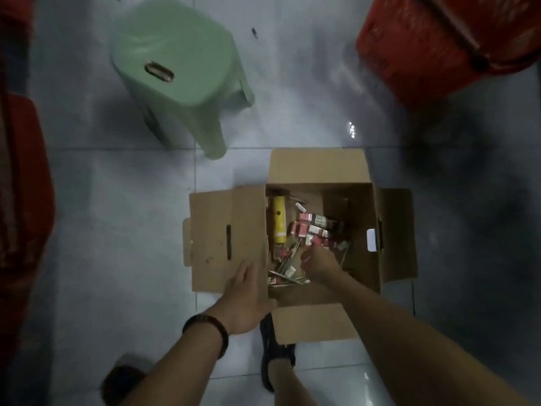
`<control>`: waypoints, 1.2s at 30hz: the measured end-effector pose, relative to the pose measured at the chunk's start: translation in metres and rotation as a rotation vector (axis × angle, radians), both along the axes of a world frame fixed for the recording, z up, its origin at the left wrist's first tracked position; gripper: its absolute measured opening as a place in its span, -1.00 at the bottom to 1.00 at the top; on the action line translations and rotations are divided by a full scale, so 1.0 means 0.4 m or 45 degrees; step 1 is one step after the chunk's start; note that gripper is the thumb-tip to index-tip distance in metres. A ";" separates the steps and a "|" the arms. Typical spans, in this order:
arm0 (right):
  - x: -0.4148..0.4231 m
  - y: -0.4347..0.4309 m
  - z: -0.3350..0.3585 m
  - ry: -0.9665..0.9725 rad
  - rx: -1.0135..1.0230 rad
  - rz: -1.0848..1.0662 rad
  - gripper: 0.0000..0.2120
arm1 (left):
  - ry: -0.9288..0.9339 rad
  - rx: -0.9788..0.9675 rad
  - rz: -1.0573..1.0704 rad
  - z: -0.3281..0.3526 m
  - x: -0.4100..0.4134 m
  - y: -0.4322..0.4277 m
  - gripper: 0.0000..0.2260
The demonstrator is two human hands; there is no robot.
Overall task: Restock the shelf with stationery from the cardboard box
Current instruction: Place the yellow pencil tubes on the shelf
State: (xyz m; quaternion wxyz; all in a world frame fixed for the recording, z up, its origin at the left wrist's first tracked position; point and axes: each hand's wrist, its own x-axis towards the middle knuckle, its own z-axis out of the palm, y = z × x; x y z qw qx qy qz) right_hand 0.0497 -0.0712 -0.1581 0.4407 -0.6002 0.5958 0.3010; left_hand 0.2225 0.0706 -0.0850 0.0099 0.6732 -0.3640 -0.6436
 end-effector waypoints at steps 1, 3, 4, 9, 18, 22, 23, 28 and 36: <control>0.016 -0.009 -0.080 0.006 0.001 0.034 -0.74 | -0.011 0.010 0.051 -0.077 -0.028 0.004 -0.12; 0.050 -0.018 -0.217 0.010 -0.035 0.009 -0.69 | -0.044 0.027 0.161 -0.213 -0.071 0.029 -0.02; 0.063 -0.016 -0.275 0.009 -0.056 -0.077 -0.64 | -0.052 0.038 0.189 -0.262 -0.091 0.044 0.01; 0.117 0.019 -0.474 0.096 -0.160 -0.296 -0.60 | -0.014 -0.053 0.236 -0.352 -0.166 0.075 0.02; 0.088 0.072 -0.451 -0.161 -0.429 -0.537 -0.67 | -0.011 -0.106 0.335 -0.364 -0.145 0.110 -0.18; 0.033 0.075 -0.233 -0.208 -0.563 -0.672 -0.72 | -0.074 -0.064 0.491 -0.273 -0.105 0.119 -0.40; 0.016 0.080 -0.168 -0.223 -0.598 -0.680 -0.73 | -0.087 -0.063 0.525 -0.235 -0.096 0.121 -0.49; 0.009 0.091 0.229 -0.429 -0.631 -0.681 -0.71 | -0.120 -0.239 0.626 0.068 -0.028 0.084 -0.55; 0.271 0.115 0.983 -1.015 -0.632 -0.393 -0.81 | -0.384 -0.834 0.636 0.769 0.213 0.100 -0.24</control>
